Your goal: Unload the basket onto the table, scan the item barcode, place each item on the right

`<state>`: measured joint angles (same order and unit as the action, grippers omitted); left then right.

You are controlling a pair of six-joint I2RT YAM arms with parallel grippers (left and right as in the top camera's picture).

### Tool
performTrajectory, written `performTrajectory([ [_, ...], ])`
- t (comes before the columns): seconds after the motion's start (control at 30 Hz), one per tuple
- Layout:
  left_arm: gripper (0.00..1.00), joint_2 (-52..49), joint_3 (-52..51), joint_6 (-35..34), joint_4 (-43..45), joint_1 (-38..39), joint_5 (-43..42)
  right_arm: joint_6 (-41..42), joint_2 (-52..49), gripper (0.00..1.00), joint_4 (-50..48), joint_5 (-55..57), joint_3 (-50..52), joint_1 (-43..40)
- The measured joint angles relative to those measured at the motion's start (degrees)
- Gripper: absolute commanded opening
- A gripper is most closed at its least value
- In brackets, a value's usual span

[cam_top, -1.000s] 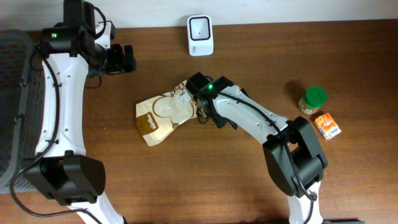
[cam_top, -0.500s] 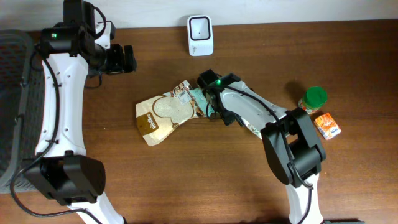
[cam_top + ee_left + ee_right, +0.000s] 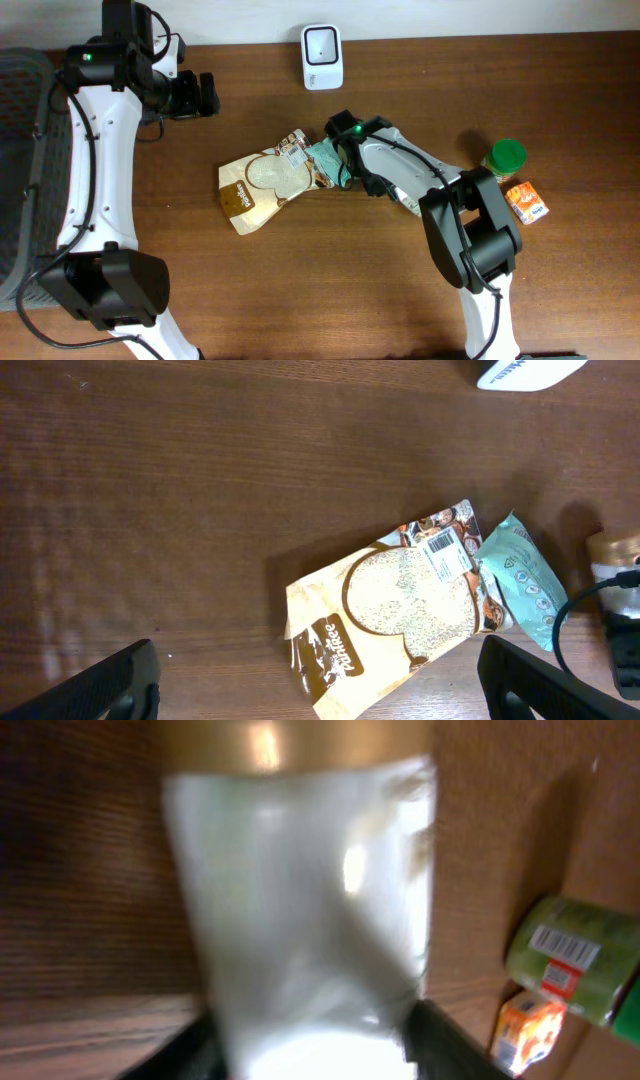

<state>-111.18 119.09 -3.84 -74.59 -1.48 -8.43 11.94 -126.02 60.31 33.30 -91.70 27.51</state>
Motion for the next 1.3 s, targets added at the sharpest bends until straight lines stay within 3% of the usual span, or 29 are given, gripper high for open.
performTrajectory([
  [0.1, 0.99, 0.0, 0.0, 0.0, 0.0, 0.0, 0.0, 0.0, -0.2, 0.20, 0.0, 0.5, 0.0, -0.1],
  [0.27, 0.99, 0.0, 0.0, 0.0, 0.0, 0.0, 0.0, -0.1, -0.2, 0.21, -0.2, 1.2, 0.0, -0.2],
  [0.3, 0.99, 0.0, 0.0, 0.0, 0.0, 0.0, 0.0, -0.1, -0.2, 0.29, -0.2, 1.3, 0.0, -0.2],
  [0.47, 0.99, 0.0, 0.0, 0.0, 0.0, 0.0, 0.0, -0.3, -0.3, 0.55, 0.8, 0.8, -0.1, -0.2],
  [0.53, 0.99, 0.0, 0.0, 0.0, 0.0, 0.0, 0.0, -0.2, -0.4, 0.70, 2.4, 0.3, -0.9, -0.2],
  [0.6, 0.99, 0.0, 0.0, 0.0, 0.0, 0.0, 0.0, -0.5, -0.6, 0.78, 3.6, -0.4, -2.7, -0.2],
  [0.77, 0.99, 0.0, 0.0, 0.0, 0.0, 0.0, 0.0, -0.1, -0.6, 0.81, 3.3, -3.1, -4.8, -0.8],
  [1.07, 0.99, 0.0, 0.0, 0.0, 0.0, 0.0, 0.0, -0.8, -0.6, 0.77, 2.0, -13.6, -4.9, -7.7],
  [1.3, 0.99, 0.0, 0.0, 0.0, 0.0, 0.0, 0.0, -2.3, -0.6, 0.77, 2.0, -15.5, -4.8, -6.7],
])
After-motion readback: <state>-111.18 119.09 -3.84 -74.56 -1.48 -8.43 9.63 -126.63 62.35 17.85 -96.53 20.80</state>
